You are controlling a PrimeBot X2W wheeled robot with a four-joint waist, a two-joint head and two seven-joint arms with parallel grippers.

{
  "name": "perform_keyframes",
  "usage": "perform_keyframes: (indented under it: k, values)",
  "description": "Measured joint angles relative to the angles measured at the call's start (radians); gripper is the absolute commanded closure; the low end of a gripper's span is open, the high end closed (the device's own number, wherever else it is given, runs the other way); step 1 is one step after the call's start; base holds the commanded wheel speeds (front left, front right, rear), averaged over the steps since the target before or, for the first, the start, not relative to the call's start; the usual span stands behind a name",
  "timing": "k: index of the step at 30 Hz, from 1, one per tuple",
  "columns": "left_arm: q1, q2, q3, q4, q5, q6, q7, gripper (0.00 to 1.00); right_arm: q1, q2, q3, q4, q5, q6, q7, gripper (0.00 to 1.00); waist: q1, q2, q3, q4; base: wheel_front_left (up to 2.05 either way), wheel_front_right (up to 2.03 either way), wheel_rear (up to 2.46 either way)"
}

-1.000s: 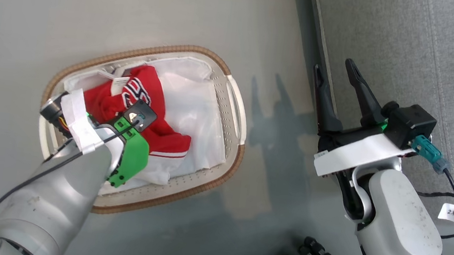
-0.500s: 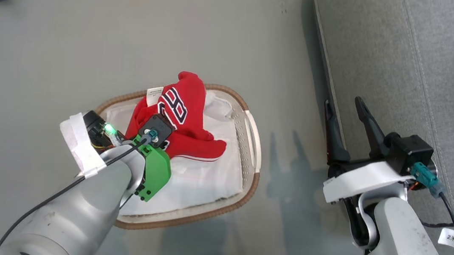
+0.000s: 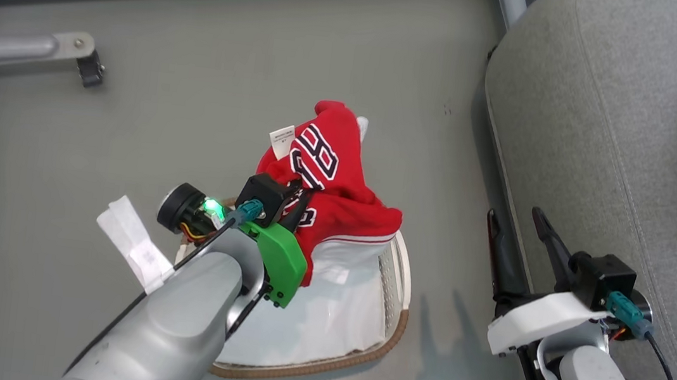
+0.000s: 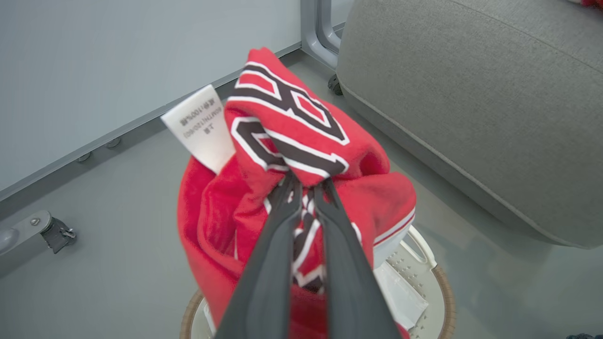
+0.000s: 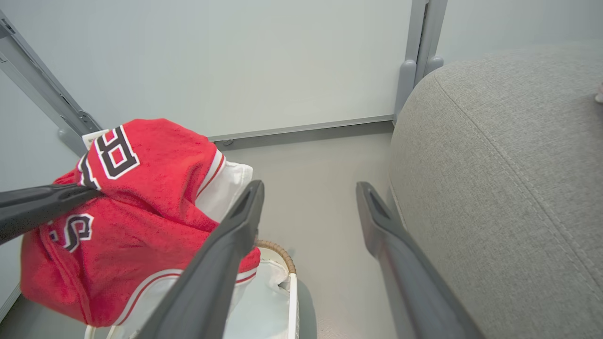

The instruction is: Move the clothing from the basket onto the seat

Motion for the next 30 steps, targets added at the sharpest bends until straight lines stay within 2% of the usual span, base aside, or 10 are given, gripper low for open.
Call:
perform_keyframes:
  k: [9, 12, 21, 30]
  values:
    - [0.127, 0.014, 0.15, -0.253, 0.013, 0.051, 0.0, 1.0, 0.07, 0.0, 0.005, 0.009, -0.01, 0.0, 0.0, 0.0, -0.0001, 0.0, -0.116, 0.038, 0.0, 0.0, 0.0]
    - [0.174, 0.02, 0.203, -0.331, 0.025, 0.053, -0.001, 1.0, 0.092, 0.0, 0.011, 0.012, -0.012, 0.0, 0.0, 0.0, 0.0, 0.0, -0.148, 0.049, 0.0, 0.0, 0.0]
    - [0.293, 0.021, 0.353, -0.507, 0.086, 0.038, -0.002, 1.0, 0.145, 0.0, 0.019, 0.025, -0.012, 0.0, 0.0, 0.0, -0.0001, 0.0, -0.225, 0.073, 0.0, 0.0, 0.0]
    - [0.367, 0.01, 0.467, -0.635, 0.154, -0.01, -0.002, 1.0, 0.176, 0.0, 0.042, 0.03, -0.012, 0.0, 0.0, 0.0, 0.0, 0.0, -0.257, 0.078, 0.0, 0.0, 0.0]
